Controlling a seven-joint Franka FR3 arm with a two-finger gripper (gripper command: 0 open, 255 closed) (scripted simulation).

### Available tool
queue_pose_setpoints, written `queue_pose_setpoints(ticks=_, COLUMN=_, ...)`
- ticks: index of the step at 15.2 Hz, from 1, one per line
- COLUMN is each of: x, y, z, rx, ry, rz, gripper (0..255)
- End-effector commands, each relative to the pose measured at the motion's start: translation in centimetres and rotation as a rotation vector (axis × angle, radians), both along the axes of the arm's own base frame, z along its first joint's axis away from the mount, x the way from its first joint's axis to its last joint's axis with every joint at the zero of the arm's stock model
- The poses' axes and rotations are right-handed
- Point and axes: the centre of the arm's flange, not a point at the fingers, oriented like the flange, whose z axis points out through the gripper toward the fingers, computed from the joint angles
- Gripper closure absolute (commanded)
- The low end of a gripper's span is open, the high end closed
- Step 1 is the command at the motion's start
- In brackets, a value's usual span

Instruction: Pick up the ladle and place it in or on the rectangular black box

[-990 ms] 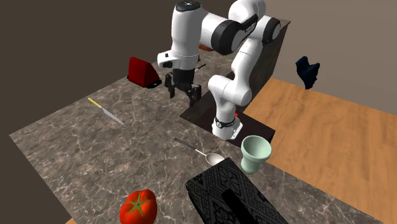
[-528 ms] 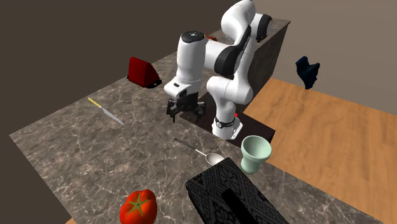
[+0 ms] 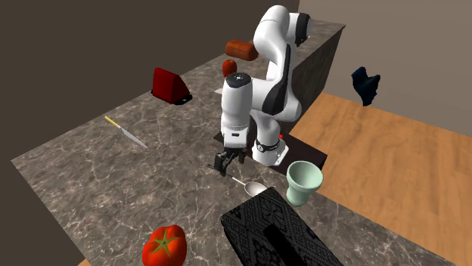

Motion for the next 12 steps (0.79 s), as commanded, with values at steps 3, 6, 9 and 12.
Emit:
queue_pose_setpoints(ticks=3, x=-0.5, y=0.9, z=-2.8, rx=-0.002, ry=-0.002, rz=0.152, gripper=0)
queue_pose_setpoints(ticks=6, x=-0.3, y=0.9, z=-4.3, rx=-0.002, ry=-0.002, rz=0.152, gripper=0)
queue_pose_setpoints(ticks=9, x=-0.2, y=1.0, z=-5.7, rx=-0.002, ry=-0.002, rz=0.152, gripper=0)
queue_pose_setpoints(ticks=12, x=-0.2, y=1.0, z=-5.7, rx=-0.002, ry=-0.002, rz=0.152, gripper=0)
